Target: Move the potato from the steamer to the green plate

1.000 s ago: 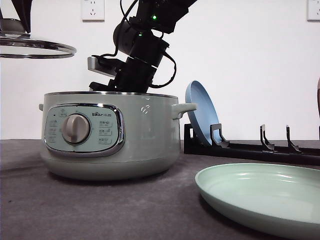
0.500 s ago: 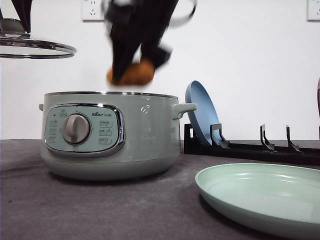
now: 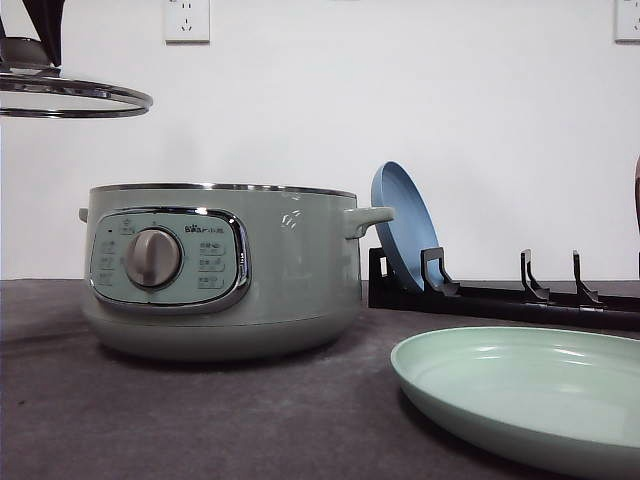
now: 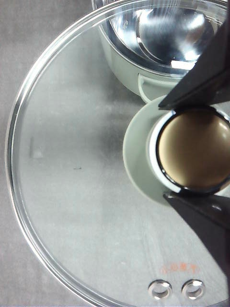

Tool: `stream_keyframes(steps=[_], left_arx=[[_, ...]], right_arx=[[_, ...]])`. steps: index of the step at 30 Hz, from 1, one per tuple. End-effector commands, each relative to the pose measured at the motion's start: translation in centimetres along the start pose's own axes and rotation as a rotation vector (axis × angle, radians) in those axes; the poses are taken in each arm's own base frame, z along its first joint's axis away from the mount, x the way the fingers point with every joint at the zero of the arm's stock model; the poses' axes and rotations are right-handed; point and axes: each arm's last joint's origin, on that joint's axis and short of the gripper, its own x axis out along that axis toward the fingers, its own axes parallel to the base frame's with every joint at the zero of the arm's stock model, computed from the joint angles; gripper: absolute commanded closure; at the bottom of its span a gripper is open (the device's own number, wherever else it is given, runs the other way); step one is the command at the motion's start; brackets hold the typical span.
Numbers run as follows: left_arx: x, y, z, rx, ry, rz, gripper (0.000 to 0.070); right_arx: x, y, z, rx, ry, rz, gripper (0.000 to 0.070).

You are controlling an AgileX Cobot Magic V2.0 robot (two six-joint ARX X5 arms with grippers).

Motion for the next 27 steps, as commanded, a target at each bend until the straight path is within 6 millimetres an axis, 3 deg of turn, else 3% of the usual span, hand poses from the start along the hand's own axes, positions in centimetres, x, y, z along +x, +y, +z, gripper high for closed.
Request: stream_keyframes(steps=[1,6,11,18,27], left_arx=[[-1.6,0.0,0.3,0.004,-0.071,-0.001,0.0690],[-1.6,0.0,0.3,0.005,-0.071,-0.001,0.0690],[-1.6,0.0,0.3,0.004,-0.070,-0.001,0.0690],[-1.6,-0.1,0.3,0.005,-0.070,-0.002,0.0690],[-1.6,-0.5,0.3,0.013,-0.072,-0.009,0.0690]], right_arx=[[-0.5,0.6,-1.9,0.037,0.079,0.008,0.0398],[-1.4,1.4,-7.0,0.092,0.093,0.009,0.0398],[0.1,1.9,-12.3,0.196,0.077,0.006,0.0398],[4.8,2.0,-17.9,0.365,0.035,-0.001,0.0398],[12.3,1.0,-21.1,0.467,0.088,-0.026,0.0398]])
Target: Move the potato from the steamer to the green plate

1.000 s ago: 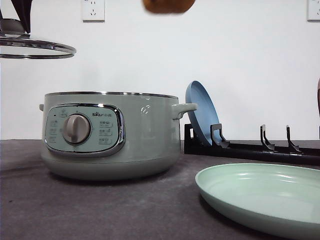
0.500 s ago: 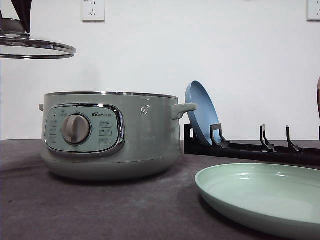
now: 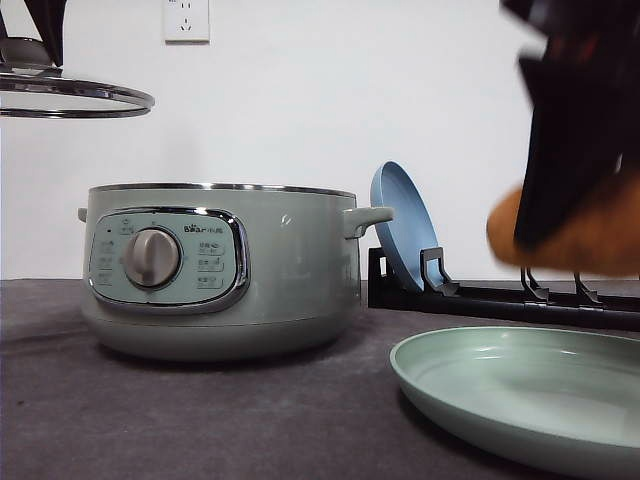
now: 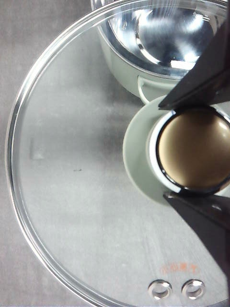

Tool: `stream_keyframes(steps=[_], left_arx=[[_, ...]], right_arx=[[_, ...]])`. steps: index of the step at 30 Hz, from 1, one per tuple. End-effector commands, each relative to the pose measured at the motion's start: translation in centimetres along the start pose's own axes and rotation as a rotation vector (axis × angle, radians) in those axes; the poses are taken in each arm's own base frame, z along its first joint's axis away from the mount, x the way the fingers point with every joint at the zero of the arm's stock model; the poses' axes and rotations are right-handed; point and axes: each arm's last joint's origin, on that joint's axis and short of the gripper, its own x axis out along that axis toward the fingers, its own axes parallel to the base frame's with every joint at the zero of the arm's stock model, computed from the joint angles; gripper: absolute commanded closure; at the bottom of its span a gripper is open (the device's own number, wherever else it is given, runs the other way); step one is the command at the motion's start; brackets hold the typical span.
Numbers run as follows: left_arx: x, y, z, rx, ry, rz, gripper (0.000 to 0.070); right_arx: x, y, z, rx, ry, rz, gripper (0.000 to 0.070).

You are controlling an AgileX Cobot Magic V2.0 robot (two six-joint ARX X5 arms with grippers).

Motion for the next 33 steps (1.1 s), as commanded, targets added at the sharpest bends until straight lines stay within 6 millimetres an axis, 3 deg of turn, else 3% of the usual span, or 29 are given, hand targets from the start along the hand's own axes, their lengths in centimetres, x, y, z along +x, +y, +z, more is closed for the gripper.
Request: stream_keyframes(steps=[1,6,13,26,27,30,33], left_arx=[[-1.6,-0.1,0.3,0.007,-0.074,-0.004,0.0690],[-1.6,-0.1,0.3,0.007,-0.074,-0.004,0.0690],[-1.6,-0.1,0.3,0.006,-0.075,-0.004,0.0690],[-1.6,-0.1,0.3,0.006,-0.075,-0.004,0.0690],[-1.6,-0.1,0.3,0.006,-0.075,-0.004,0.0690],[-1.6,-0.1,0.3,0.006,-0.075,-0.004,0.0690],[-1.6,-0.1,0.3,0.006,-0.075,-0.004,0.0690]], right_arx=[[1.1,-0.2,0.2,0.035,0.006,-0.014,0.0398],[3.5,-0.7,0.6,0.048,0.026,-0.038,0.0398],[5.4,-0.9,1.1,0.047,0.023,-0.047,0.0398],[6.2,-1.3,1.0,0.055,0.055,-0.100,0.0393],[6.2,-1.3,1.0,0.056,0.057,-0.099,0.0381],[6.1,-1.3,1.0,0.057,0.054,-0.104,0.0217],[5.4,-1.3,1.4,0.065,0.042,-0.104,0.0115]])
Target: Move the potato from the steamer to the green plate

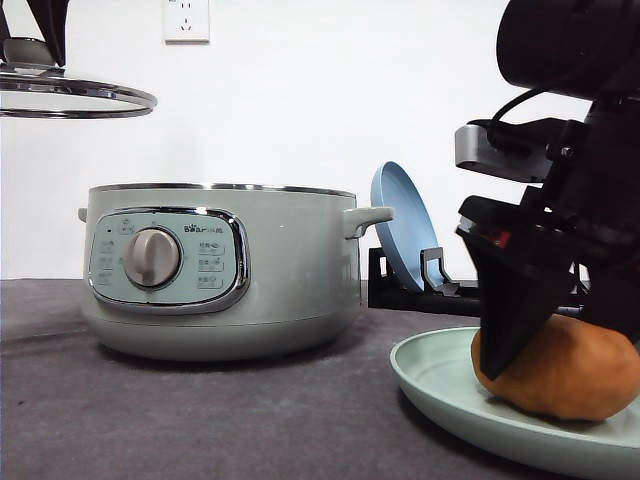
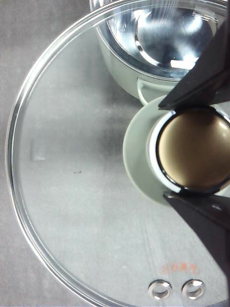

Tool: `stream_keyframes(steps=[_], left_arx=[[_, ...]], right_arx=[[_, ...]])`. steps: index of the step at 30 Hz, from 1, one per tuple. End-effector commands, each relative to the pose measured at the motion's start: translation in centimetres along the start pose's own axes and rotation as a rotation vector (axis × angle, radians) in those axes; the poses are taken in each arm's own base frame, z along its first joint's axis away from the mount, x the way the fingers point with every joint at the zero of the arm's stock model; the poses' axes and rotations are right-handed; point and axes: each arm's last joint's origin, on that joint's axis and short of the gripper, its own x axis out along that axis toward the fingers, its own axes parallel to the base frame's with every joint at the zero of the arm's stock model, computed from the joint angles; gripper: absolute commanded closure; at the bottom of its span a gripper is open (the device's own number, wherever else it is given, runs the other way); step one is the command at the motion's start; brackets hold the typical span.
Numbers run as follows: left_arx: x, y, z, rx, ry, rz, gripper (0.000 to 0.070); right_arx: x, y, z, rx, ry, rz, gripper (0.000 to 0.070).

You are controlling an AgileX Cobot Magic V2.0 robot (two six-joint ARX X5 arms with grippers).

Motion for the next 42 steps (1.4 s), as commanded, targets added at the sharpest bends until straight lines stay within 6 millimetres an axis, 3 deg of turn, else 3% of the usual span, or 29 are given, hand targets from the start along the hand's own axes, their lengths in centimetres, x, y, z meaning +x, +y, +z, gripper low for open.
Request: stream_keyframes(steps=[1,6,11,17,21,26,31,42], left_arx=[[-1.6,-0.1,0.3,0.004,-0.075,-0.002,0.0690],[-1.6,-0.1,0.3,0.003,-0.074,-0.003,0.0690],[-1.6,-0.4,0.3,0.011,-0.073,-0.015,0.0690],[-1.6,-0.8,0.3,0.020,-0.072,-0.021,0.0690],[-1.6,-1.0,0.3,0.027,-0.072,-0.026,0.0690],[-1.6,-1.6,0.3,0.040,-0.072,-0.036,0.0690],[-1.6,-2.6,0.2,0.064,-0.070,-0.054,0.0690],[-1.9,-7.2,-0.5,0.170,-0.056,-0.133,0.0690]], right_arx=[[-1.0,0.3,0.7,0.011,-0.032,0.006,0.0110],[-5.5,0.9,1.8,0.009,-0.102,0.029,0.0108],[-13.0,1.5,1.8,0.000,-0.222,0.065,0.0100],[-21.5,1.4,-0.7,-0.010,-0.369,0.102,0.0069],[-25.4,1.1,-3.0,-0.003,-0.446,0.130,0.0069],[-28.2,0.5,-5.6,-0.002,-0.539,0.161,0.0069],[-29.4,0.1,-7.2,-0.007,-0.611,0.184,0.0070],[-29.7,0.1,-7.6,-0.009,-0.641,0.194,0.0070]])
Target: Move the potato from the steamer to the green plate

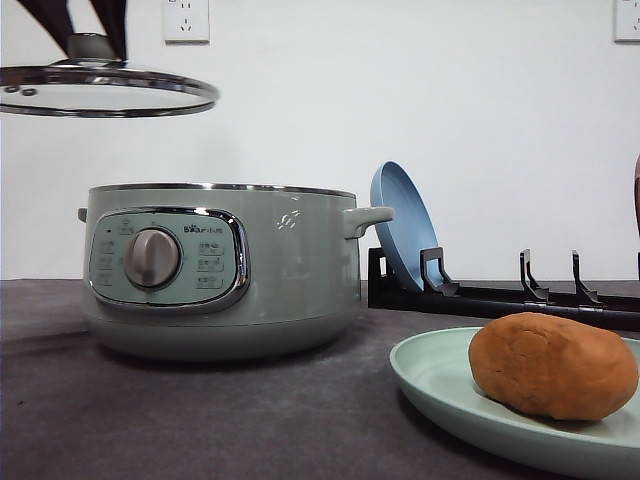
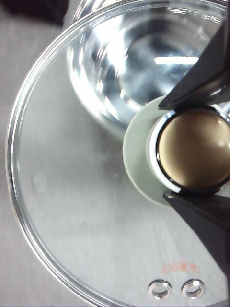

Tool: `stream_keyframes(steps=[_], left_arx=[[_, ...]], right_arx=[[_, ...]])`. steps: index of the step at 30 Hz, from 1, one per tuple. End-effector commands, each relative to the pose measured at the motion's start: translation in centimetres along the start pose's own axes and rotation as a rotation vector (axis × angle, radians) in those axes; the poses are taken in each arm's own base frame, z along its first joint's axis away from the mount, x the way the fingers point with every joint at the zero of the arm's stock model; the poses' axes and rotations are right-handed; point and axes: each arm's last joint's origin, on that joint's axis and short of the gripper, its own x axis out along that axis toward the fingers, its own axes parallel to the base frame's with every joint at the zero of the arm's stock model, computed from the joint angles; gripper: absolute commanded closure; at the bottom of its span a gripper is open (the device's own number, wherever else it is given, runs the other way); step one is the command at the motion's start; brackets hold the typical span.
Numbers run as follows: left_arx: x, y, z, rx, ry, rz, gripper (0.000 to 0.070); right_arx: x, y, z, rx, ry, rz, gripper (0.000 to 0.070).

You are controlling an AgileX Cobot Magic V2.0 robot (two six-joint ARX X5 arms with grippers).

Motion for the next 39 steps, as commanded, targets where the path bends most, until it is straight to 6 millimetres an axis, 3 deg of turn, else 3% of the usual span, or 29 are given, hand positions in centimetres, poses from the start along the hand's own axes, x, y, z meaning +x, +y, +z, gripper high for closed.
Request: stream_keyframes(steps=[1,10,16,23,39], left_arx=[[-1.6,-1.0,0.2,0.022,-0.068,-0.019,0.0690],[-1.8,-6.5,-0.4,0.158,-0.064,-0.113,0.0690],[-1.8,-8.8,-0.8,0.217,-0.058,-0.153,0.0690],[-0.4,-10.3,-0.8,0.248,-0.017,-0.169,0.0690],[5.5,-12.1,-0.2,0.271,0.093,-0.148,0.0690]], right_arx=[[-0.3,0.2,0.4,0.007,-0.025,0.009,0.0070],[-0.3,0.2,0.4,0.005,-0.026,0.009,0.0070],[-0.3,0.2,0.4,0.004,-0.026,0.009,0.0070],[-0.3,0.2,0.4,-0.015,-0.026,0.009,0.0070],[-0.3,0.2,0.4,-0.036,-0.023,0.008,0.0070]])
